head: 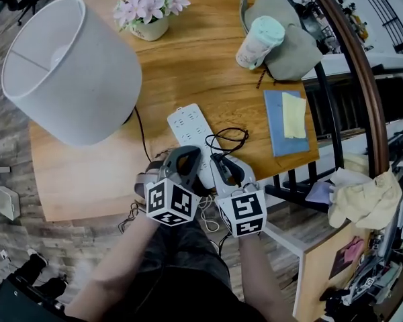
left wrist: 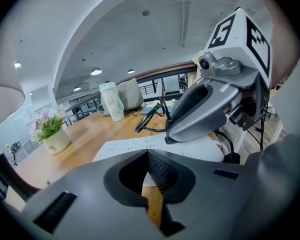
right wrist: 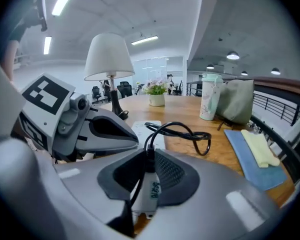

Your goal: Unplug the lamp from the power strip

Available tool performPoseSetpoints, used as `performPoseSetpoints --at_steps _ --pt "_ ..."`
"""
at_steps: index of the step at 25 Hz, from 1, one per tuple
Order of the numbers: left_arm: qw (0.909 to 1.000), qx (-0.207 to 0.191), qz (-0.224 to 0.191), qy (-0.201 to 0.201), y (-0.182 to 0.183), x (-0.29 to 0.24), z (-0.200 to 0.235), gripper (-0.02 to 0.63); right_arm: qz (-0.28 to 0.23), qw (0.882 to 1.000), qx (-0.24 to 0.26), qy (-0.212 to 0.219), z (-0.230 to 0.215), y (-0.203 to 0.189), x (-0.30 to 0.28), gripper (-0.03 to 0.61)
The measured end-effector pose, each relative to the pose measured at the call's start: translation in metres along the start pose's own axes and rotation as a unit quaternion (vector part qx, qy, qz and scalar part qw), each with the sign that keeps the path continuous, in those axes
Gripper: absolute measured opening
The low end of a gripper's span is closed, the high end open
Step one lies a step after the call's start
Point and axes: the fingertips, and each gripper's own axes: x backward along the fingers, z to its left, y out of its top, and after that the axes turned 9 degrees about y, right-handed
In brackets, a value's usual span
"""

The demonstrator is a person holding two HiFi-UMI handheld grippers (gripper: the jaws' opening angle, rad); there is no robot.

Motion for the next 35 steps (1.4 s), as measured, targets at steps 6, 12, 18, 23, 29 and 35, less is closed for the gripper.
performPoseSetpoints --at_steps 6,12,18,23,29,35 --pt "1.0000 -0.005 0.003 0.007 0.001 -0.001 -0.001 -0.006 0.035 0.995 0.086 -0.020 0.010 0.005 -0.001 0.075" --pt "0.9999 -0.006 0.003 0.009 0.001 -0.001 -0.001 -0.005 -0.006 1.000 -0.008 -0.003 -0.002 0.001 0.003 0.072" --pt "0.9998 -0.012 0.006 0.013 0.001 -0.001 -0.001 -0.005 0.018 0.998 0.052 -0.024 0.007 0.007 0.001 0.072" --pt "0.9999 -0.010 0.006 0.012 0.000 -0.001 -0.001 -0.005 0.023 0.998 0.062 -0.022 0.008 0.005 0.003 0.072" --pt "0.9998 -0.008 0.005 0.015 0.000 -0.001 -0.001 -0.006 -0.005 1.000 0.000 -0.026 -0.001 0.001 0.010 0.071" --pt "0.9998 -0.005 0.004 0.017 0.001 0.000 -0.001 -0.005 -0.013 0.999 0.042 -0.013 0.009 0.014 0.012 0.071"
